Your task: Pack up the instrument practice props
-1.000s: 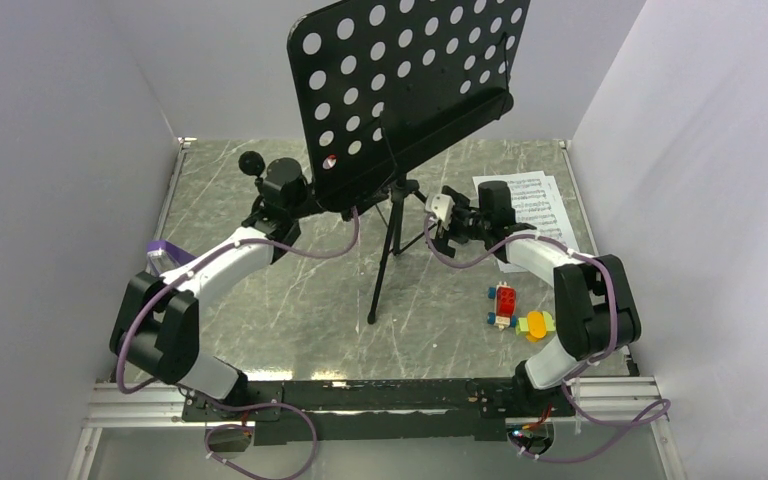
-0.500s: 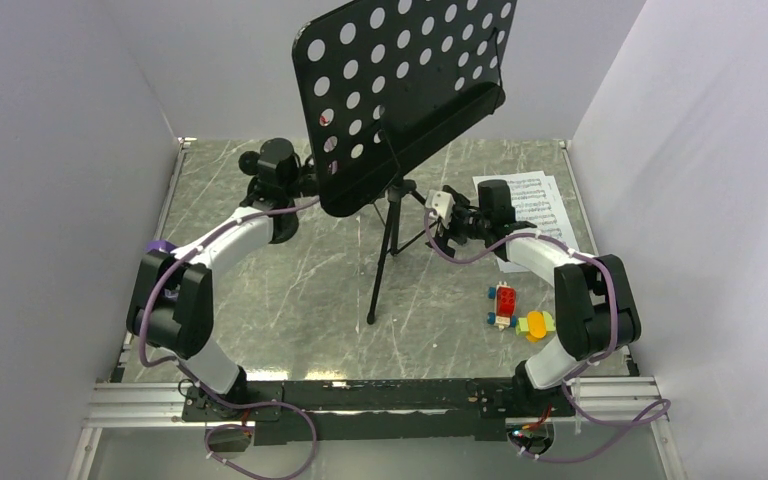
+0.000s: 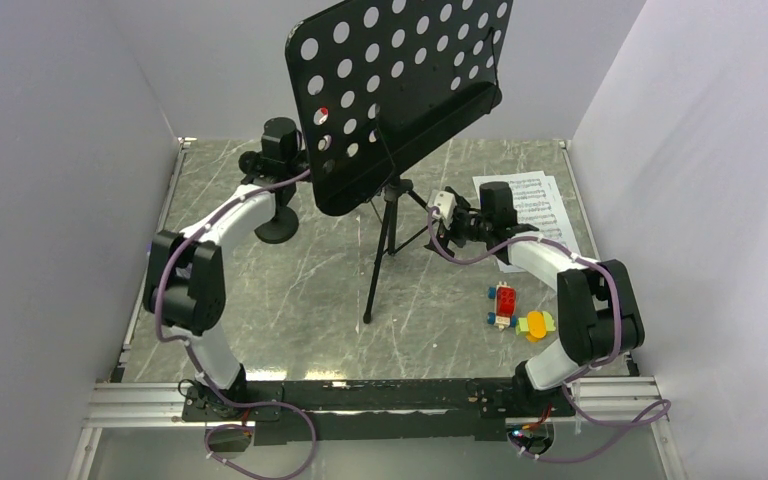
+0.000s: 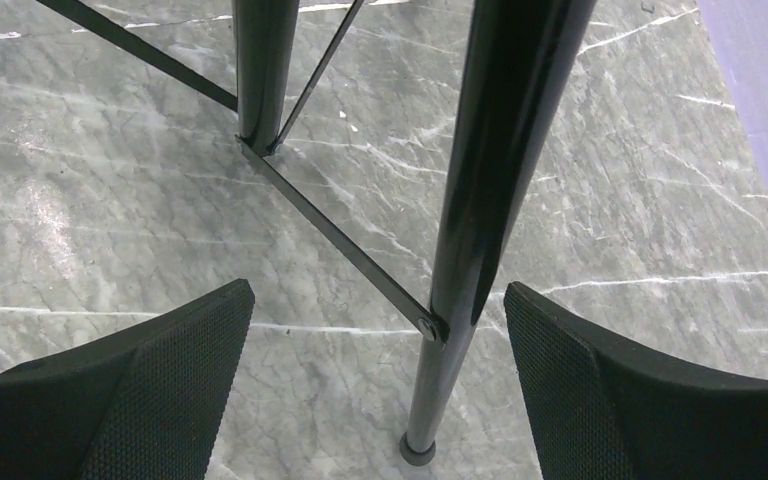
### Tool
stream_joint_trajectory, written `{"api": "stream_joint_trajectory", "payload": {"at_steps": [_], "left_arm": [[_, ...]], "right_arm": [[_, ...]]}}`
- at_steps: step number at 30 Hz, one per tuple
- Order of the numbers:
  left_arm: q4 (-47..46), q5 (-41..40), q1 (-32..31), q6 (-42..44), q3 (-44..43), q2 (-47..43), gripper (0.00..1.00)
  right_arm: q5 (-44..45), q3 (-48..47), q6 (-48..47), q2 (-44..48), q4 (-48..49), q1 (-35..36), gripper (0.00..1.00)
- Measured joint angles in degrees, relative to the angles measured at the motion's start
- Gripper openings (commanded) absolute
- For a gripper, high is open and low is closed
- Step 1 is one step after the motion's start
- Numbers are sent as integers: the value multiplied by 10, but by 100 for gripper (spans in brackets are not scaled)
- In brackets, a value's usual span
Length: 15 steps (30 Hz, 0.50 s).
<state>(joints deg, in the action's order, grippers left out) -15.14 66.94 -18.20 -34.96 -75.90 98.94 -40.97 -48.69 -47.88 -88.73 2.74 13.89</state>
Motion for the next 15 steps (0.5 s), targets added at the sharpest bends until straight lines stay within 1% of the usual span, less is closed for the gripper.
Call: {"api": "stream_joint_trajectory", "payload": {"at_steps": [4,6,7,10,12,13,15], "left_arm": [[-45,88,10,-135,-42,68,0],[-45,111,10,-174,-59,85,3],[-45,116,10,-191,-61,88,8],[-35,121,12,-236,-63,93,19],[-19,125,13,-261,-63,93,30],[-10,126,14,-272,-63,93,39],[6,126,15,-293,-63,93,60]], "right_arm": [[-1,5,6,1,3,0,98],[-1,7,10,1,3,0,98],[-1,8,12,1,3,0,97],[-1,9,19,1,3,0,97],[-2,10,22,1,3,0,97],[-2,10,25,1,3,0,98],[-3,11,26,2,3,0,98]]}}
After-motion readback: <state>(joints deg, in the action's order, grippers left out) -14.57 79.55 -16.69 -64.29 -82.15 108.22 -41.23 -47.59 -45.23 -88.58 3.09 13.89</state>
